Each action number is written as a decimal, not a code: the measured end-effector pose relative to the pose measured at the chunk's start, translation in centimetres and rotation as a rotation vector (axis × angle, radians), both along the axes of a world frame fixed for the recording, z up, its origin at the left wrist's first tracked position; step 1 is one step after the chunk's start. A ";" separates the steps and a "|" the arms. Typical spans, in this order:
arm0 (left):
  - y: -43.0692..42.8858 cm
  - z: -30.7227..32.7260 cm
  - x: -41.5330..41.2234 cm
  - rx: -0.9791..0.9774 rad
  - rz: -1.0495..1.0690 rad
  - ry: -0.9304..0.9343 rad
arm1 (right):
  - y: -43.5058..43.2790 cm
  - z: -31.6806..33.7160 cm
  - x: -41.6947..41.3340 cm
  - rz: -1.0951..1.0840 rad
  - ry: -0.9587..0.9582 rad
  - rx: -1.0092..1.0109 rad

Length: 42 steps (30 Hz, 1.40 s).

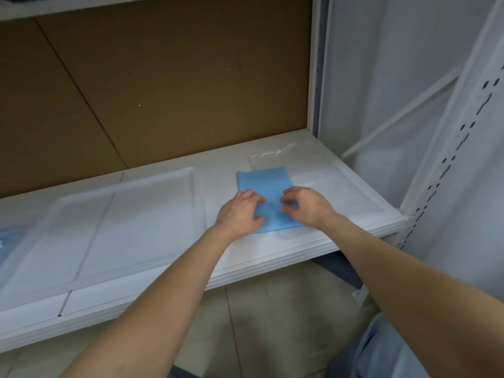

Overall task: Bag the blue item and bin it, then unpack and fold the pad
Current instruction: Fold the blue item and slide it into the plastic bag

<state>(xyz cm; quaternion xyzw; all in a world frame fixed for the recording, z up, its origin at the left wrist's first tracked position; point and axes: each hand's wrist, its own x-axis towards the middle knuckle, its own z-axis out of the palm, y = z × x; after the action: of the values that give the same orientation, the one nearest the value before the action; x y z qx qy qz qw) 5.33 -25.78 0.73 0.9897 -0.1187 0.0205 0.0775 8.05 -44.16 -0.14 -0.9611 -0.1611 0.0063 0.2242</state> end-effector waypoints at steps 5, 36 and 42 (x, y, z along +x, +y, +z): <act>1.1 -1.5 0.1 0.007 -0.073 0.384 | 0.2 -0.4 -0.5 0.144 0.201 -0.084; 3.2 0.5 8.8 -1.267 0.365 0.366 | 2.1 0.5 10.0 -0.498 0.160 0.686; 2.3 -0.4 11.7 -1.055 0.552 0.159 | 2.9 0.2 12.2 -0.508 0.124 0.318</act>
<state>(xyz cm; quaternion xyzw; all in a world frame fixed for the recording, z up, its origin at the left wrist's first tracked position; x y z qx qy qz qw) 17.01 -23.46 0.30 0.8103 0.1749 0.0220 0.5589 20.20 -41.21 0.07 -0.9213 0.0996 -0.0167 0.3755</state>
